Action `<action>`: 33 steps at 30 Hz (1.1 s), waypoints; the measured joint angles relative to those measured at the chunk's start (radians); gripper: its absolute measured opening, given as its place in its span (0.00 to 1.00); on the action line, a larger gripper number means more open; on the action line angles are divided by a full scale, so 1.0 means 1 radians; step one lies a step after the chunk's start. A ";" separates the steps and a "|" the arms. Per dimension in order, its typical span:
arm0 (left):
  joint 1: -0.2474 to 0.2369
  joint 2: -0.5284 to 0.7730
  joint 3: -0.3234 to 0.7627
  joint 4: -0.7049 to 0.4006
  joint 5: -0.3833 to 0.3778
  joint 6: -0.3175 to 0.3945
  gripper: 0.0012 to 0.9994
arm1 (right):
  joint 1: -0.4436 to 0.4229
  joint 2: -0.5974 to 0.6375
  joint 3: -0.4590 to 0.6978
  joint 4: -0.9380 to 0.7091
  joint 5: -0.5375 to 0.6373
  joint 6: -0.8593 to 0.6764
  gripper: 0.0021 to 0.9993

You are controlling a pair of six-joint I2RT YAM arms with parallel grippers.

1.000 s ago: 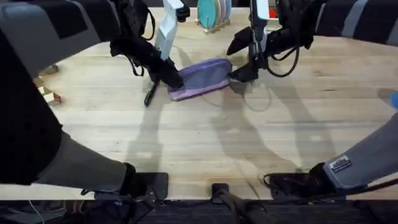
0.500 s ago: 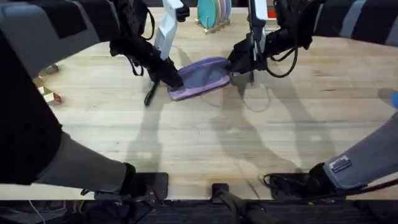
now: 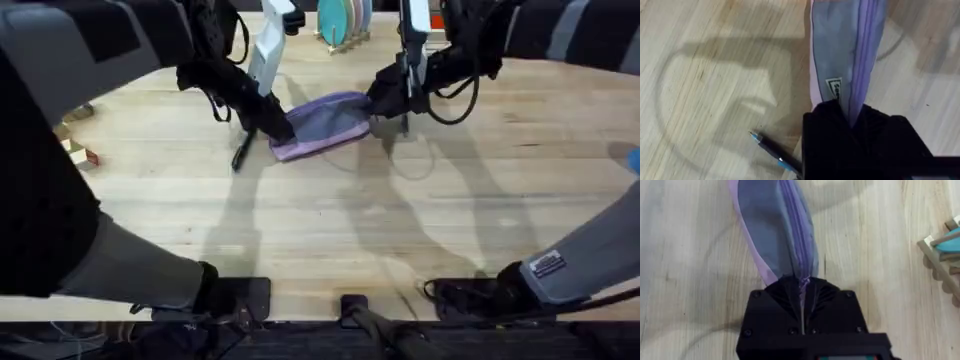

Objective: Unzip the bag, pick up the pens from the table one at a time and place them inside, then zip the bag closed.

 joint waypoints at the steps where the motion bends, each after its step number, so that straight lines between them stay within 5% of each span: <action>1: 0.000 0.000 0.000 0.000 0.000 0.000 0.04 | 0.000 0.000 0.002 -0.002 0.001 0.000 0.03; 33: -0.001 0.000 0.013 0.018 0.075 0.000 0.04 | -0.007 -0.225 0.004 -0.025 0.048 0.000 0.03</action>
